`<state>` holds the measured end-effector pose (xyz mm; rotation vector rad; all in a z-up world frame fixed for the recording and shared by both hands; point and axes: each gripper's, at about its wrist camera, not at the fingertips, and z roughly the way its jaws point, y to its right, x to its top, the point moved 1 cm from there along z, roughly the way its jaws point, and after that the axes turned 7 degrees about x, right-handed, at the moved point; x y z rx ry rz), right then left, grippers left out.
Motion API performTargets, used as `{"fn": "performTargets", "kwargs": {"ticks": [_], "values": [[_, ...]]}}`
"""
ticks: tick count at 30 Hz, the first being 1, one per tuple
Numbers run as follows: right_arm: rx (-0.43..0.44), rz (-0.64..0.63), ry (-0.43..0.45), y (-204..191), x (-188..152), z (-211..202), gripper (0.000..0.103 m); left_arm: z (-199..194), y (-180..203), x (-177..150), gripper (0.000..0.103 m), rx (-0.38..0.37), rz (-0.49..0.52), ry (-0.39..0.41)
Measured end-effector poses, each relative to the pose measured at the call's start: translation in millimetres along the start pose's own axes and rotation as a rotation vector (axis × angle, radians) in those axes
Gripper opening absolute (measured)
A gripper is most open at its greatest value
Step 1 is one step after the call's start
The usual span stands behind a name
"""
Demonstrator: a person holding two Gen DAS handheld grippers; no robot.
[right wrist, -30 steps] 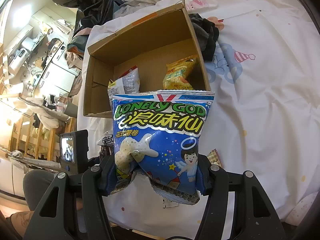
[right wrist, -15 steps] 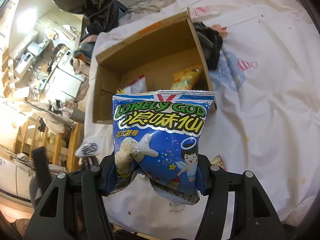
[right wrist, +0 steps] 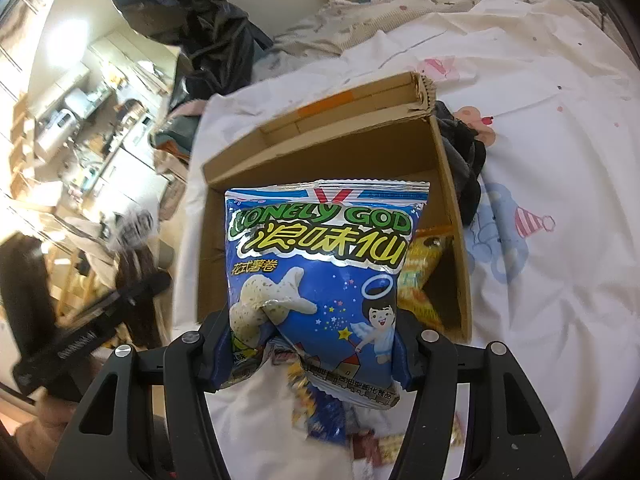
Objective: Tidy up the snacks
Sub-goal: 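Lower both held snacks into the box and open both tools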
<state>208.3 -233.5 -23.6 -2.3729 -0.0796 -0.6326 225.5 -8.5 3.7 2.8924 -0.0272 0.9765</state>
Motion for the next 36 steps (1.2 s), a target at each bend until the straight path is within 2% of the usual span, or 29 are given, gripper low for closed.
{"fn": "performTargets", "kwargs": {"ticks": [5,11,14,19,21,24,25,27,28,29,36], "values": [[0.004,0.025,-0.057,5,7,29,0.063,33,7,13,0.039,0.008,0.055,-0.017],[0.011,0.024,-0.1,4,5,53,0.065,58,19,3,0.04,-0.007,0.121,-0.032],[0.022,0.042,-0.103,6,6,59,0.065,62,18,1,0.042,-0.001,0.128,-0.039],[0.061,0.087,-0.098,9,9,65,0.065,67,10,4,0.045,-0.001,0.071,-0.062],[0.072,0.11,-0.085,11,11,65,0.071,68,10,5,0.048,0.003,0.063,-0.063],[0.088,0.154,-0.043,20,11,56,0.086,69,10,4,0.052,0.036,0.066,-0.073],[0.085,0.167,-0.026,23,12,53,0.093,69,10,3,0.055,0.029,0.065,-0.077],[0.075,0.184,-0.015,26,13,50,0.093,68,8,4,0.07,0.031,0.052,-0.077],[0.071,0.191,-0.014,28,13,49,0.093,66,6,5,0.084,0.033,0.036,-0.071],[0.069,0.202,-0.013,30,13,48,0.093,64,4,5,0.091,0.03,0.015,-0.063],[0.065,0.202,-0.012,32,12,43,0.093,57,-8,10,0.091,0.009,-0.049,-0.052]]}}
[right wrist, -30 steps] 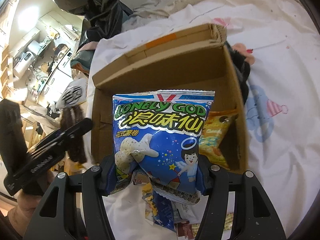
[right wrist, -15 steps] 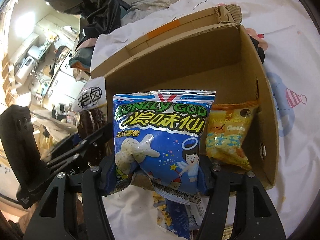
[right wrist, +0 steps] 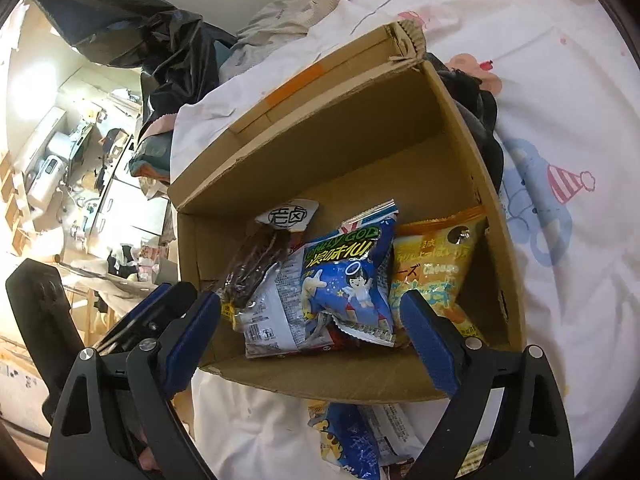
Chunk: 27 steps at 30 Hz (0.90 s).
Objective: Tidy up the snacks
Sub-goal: 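Lower both held snacks into the box and open both tools, then grasp the yellow-blue chip bag with the right tool while the left tool grasps a snack bar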
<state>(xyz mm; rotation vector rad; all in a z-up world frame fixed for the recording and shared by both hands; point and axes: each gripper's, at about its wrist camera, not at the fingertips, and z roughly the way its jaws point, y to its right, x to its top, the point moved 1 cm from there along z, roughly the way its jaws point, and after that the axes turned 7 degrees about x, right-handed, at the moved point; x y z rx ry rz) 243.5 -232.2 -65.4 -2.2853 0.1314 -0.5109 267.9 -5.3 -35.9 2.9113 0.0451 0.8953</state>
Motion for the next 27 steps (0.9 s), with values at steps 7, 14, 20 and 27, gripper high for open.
{"fn": "performTargets", "kwargs": {"ticks": [7,14,20,27], "values": [[-0.007,-0.023,0.008,-3,0,-8,0.093,-4,-5,-2,0.091,0.007,-0.015,0.012],[-0.012,-0.028,0.024,-3,-8,-25,0.093,-12,-5,-14,0.091,0.015,-0.039,-0.002],[-0.008,0.002,0.059,2,-17,-47,0.093,-26,-7,-31,0.091,0.034,-0.057,-0.002],[-0.035,0.032,0.063,12,-29,-62,0.093,-29,2,-68,0.091,0.016,-0.088,-0.063]]}}
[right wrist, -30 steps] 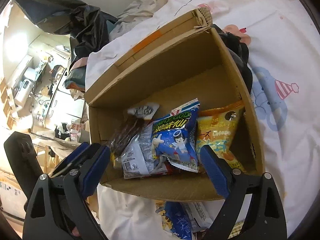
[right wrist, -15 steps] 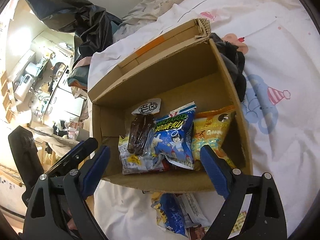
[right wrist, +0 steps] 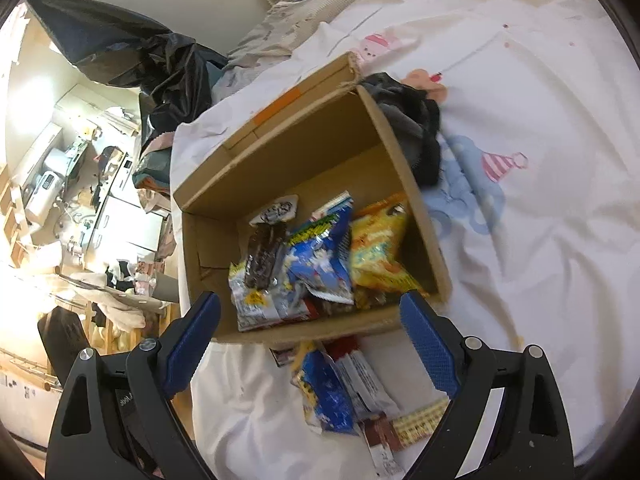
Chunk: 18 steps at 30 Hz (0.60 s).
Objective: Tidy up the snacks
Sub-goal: 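Grasp the yellow-blue chip bag with the right tool while the left tool grasps a snack bar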
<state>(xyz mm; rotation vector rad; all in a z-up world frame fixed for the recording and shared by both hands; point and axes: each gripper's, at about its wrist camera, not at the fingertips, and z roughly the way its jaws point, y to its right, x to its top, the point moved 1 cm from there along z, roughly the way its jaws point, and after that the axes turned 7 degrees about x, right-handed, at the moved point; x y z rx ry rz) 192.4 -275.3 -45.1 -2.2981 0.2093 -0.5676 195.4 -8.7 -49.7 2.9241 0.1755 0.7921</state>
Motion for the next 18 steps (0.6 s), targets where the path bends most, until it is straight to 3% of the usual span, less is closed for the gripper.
{"fn": "performTargets", "kwargs": {"ticks": [6,9,12,18], "values": [[-0.035,-0.004,-0.067,12,-23,0,0.093,14,-9,-31,0.091,0.007,-0.063,-0.113],[0.008,0.014,-0.202,15,-45,23,0.093,19,-18,-40,0.091,0.028,-0.098,-0.151],[-0.026,-0.039,-0.305,8,-62,47,0.092,16,-26,-46,0.091,0.056,-0.106,-0.149],[-0.126,-0.194,-0.437,-16,-83,95,0.065,13,-49,-54,0.091,0.107,-0.151,-0.161]]}}
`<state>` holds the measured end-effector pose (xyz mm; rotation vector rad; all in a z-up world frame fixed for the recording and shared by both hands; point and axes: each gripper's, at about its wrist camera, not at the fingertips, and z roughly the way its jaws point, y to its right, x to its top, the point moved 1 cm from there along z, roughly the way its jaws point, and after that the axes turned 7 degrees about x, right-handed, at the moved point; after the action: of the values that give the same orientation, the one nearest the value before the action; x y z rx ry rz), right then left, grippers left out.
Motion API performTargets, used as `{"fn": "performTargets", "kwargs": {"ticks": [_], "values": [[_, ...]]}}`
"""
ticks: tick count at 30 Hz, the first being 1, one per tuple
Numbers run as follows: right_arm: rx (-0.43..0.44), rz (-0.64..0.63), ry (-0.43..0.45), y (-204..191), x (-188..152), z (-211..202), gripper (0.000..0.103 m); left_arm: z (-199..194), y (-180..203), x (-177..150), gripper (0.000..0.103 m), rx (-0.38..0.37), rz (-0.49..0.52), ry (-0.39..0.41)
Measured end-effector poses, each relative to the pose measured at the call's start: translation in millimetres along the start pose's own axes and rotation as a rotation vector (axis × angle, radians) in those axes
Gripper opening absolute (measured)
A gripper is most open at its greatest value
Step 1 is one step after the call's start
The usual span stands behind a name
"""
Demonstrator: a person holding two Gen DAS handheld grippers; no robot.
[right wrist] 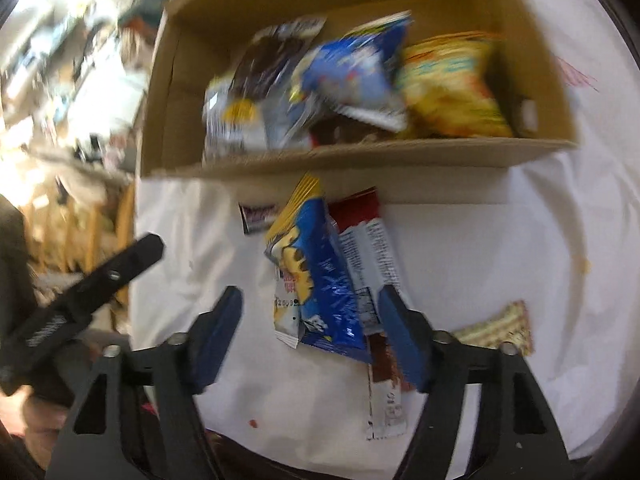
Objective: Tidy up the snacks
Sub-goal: 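Grasp the yellow-blue chip bag with the right tool while the left tool grasps a snack bar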
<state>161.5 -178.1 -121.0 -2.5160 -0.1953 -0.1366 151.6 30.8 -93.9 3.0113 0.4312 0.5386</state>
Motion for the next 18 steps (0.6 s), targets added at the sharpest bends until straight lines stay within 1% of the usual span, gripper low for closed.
{"fn": "performTargets", "kwargs": {"ticks": [2,4,5,6,7,8,9,10,13,15,16,18], "values": [[-0.037,-0.018,-0.031,-5,2,15,0.062,1,-4,0,0.091,0.005,-0.01,-0.005],[-0.114,-0.054,-0.057,-8,4,30,0.061,1,-8,0,0.091,0.002,-0.025,-0.007],[-0.13,-0.068,-0.062,-9,4,33,0.06,1,-9,1,0.091,0.001,-0.03,-0.008],[-0.144,-0.086,-0.059,-11,4,36,0.056,1,-9,2,0.091,-0.001,-0.033,-0.01],[-0.151,-0.1,-0.051,-12,5,36,0.042,2,-8,2,0.091,-0.003,-0.033,-0.013],[-0.147,-0.109,-0.054,-12,4,35,0.03,3,-7,2,0.091,-0.005,-0.033,-0.015],[-0.134,-0.102,-0.061,-10,3,34,0.029,3,-6,2,0.091,-0.006,-0.034,-0.018],[-0.124,-0.09,-0.058,-8,0,31,0.025,5,-4,2,0.091,-0.007,-0.032,-0.022],[-0.062,-0.059,-0.036,-1,-5,14,0.024,9,3,1,0.091,-0.005,-0.018,-0.031],[-0.023,-0.049,0.003,4,-11,-5,0.024,12,9,-1,0.091,-0.017,-0.001,-0.039],[-0.011,-0.043,0.013,5,-12,-12,0.024,14,12,-2,0.091,-0.027,0.009,-0.043],[0.008,-0.026,0.044,14,-18,-27,0.024,19,20,-6,0.091,-0.013,0.037,-0.05]]}}
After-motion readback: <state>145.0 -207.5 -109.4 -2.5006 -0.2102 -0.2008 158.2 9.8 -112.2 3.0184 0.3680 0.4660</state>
